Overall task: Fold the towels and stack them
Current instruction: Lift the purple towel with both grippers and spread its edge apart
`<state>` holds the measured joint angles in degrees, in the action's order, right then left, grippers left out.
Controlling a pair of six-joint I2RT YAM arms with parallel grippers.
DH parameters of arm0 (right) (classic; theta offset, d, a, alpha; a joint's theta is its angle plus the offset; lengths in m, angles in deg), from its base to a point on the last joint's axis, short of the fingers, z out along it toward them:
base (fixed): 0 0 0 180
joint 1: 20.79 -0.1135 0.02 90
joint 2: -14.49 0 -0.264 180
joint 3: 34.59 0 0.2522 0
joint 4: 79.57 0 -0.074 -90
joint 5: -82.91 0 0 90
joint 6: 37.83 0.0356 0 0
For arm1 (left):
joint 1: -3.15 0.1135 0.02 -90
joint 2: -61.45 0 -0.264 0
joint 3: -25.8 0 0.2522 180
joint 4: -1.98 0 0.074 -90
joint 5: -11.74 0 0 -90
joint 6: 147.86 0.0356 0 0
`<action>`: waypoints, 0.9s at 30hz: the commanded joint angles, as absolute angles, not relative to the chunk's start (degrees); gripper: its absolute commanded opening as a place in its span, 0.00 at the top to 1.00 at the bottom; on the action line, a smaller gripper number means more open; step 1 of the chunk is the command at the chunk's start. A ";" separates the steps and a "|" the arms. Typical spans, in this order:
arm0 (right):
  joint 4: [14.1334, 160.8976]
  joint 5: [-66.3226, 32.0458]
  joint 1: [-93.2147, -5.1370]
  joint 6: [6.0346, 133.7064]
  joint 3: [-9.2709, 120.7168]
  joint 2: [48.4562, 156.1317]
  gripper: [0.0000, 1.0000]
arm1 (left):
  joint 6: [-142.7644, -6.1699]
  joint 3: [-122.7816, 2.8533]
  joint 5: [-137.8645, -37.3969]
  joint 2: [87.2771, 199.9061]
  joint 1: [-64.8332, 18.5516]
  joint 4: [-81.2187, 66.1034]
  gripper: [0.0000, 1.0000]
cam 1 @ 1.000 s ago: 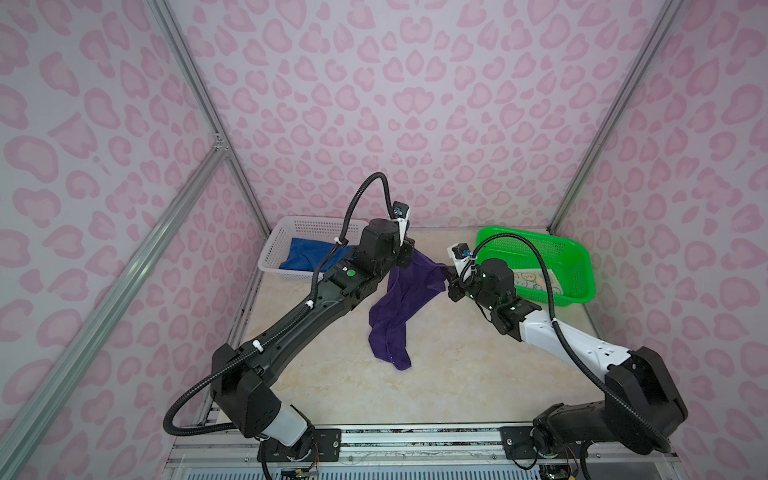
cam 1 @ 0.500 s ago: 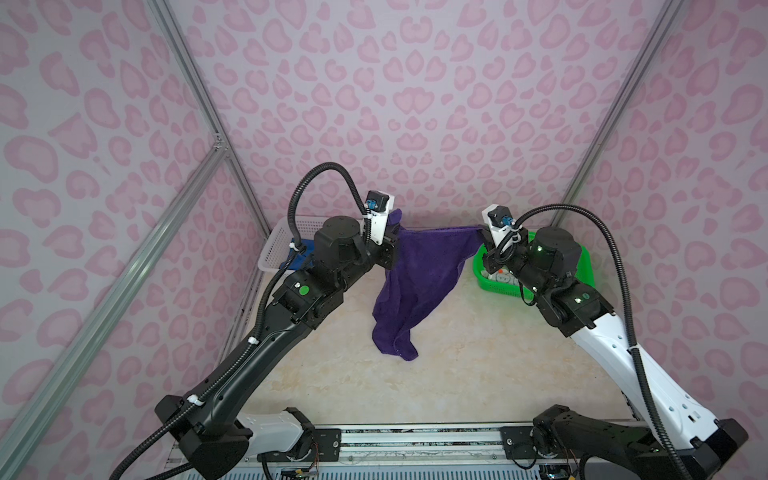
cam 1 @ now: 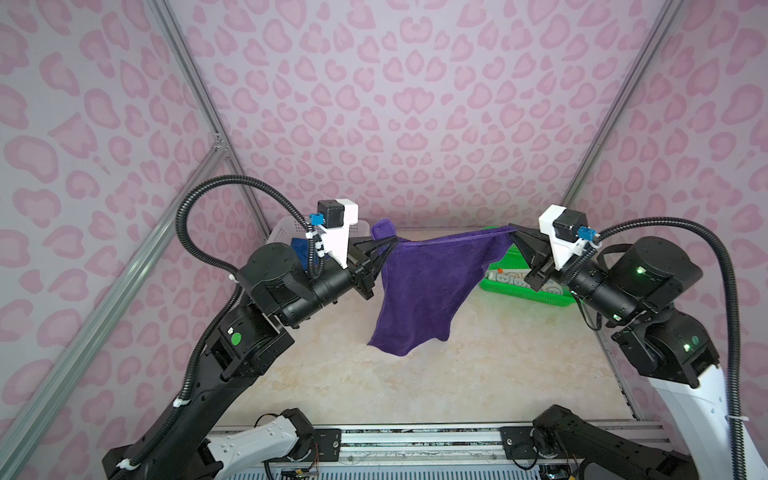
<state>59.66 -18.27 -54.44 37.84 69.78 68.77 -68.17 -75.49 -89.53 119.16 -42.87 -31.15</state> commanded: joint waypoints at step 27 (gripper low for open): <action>78.40 -9.49 -45.52 41.84 56.27 100.13 1.00 | -70.63 -64.24 -75.38 153.21 -25.87 -21.84 0.98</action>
